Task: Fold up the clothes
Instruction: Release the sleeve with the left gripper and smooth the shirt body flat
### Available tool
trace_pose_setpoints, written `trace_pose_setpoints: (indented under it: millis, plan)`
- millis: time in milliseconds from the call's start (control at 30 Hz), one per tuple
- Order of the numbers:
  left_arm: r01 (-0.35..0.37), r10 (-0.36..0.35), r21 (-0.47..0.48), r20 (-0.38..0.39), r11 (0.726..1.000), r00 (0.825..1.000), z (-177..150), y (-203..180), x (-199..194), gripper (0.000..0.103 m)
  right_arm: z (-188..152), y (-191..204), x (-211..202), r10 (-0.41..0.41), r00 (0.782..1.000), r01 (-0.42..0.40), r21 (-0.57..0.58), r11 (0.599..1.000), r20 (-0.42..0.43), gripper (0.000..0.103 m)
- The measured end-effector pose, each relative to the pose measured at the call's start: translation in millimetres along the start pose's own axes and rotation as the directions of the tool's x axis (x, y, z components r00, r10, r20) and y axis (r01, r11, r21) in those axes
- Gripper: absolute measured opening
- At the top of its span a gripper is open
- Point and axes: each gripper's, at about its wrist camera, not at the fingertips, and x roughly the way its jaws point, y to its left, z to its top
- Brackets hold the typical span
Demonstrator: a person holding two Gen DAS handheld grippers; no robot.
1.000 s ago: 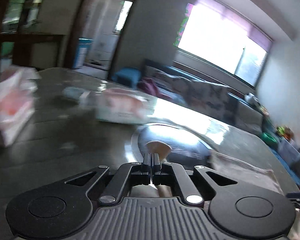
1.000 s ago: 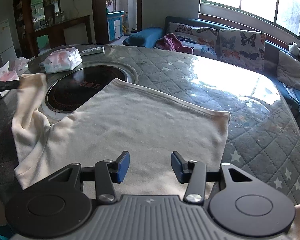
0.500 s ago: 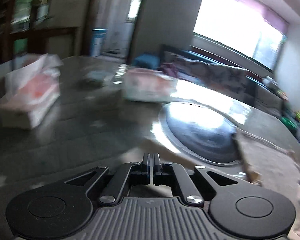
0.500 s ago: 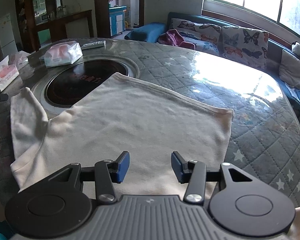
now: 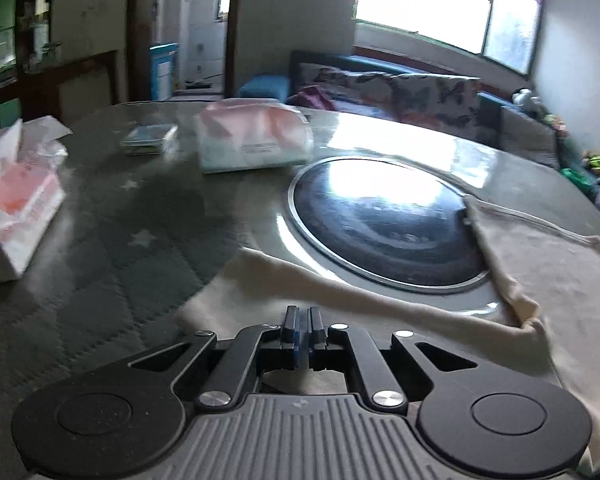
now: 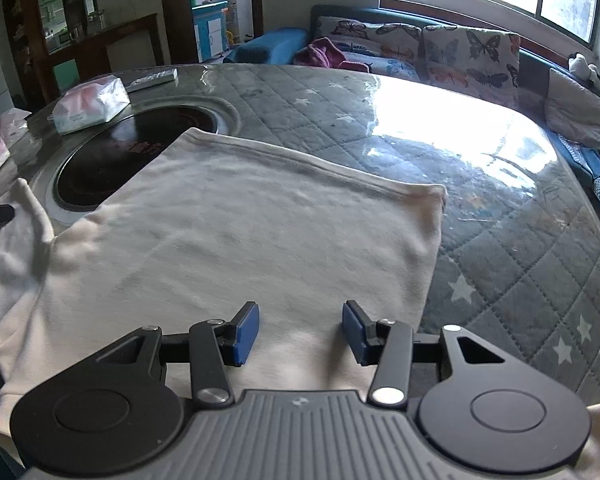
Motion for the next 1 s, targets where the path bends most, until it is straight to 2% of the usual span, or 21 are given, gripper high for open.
trace_pose_setpoints:
  millis: [33,133,267,333,433,500,633,833,1000]
  plan:
    - [-0.009,0.009,-0.004,-0.003,1.000,1.000,3,-2,-1,0.005,1,-2,0,-0.002,1.000,0.002,0.002,1.000,0.001,0.047]
    - [0.128,-0.128,0.009,0.026,0.992,0.991,10,-26,-10,0.005,4,-6,-1,-0.007,1.000,0.007,0.008,1.000,0.007,0.047]
    - [0.315,-0.316,0.076,0.008,0.946,0.949,16,-73,-13,0.005,10,-11,0,-0.016,1.000,0.016,0.013,1.000,0.016,0.047]
    - [0.381,-0.382,0.107,-0.013,0.918,0.924,16,-95,-10,0.005,13,-14,1,-0.018,1.000,0.018,0.015,1.000,0.022,0.047]
    - [0.435,-0.434,0.130,-0.036,0.891,0.900,14,-115,-2,0.005,16,-15,1,-0.016,0.999,0.016,0.013,1.000,0.029,0.047]
    - [0.433,-0.429,0.135,-0.063,0.891,0.901,8,-122,8,0.005,18,-15,1,-0.015,0.999,0.015,0.007,1.000,0.034,0.047]
    - [0.394,-0.383,0.100,-0.111,0.914,0.917,-2,-115,22,0.005,21,-16,4,-0.012,0.999,0.011,0.003,1.000,0.032,0.047]
    - [0.416,-0.403,0.075,-0.141,0.906,0.904,3,-108,23,0.005,22,-28,10,-0.021,1.000,0.021,0.015,1.000,0.018,0.047]
    - [0.420,-0.404,0.131,-0.135,0.898,0.905,21,-121,31,0.007,28,-42,12,-0.036,0.999,0.035,0.045,0.998,0.027,0.046]
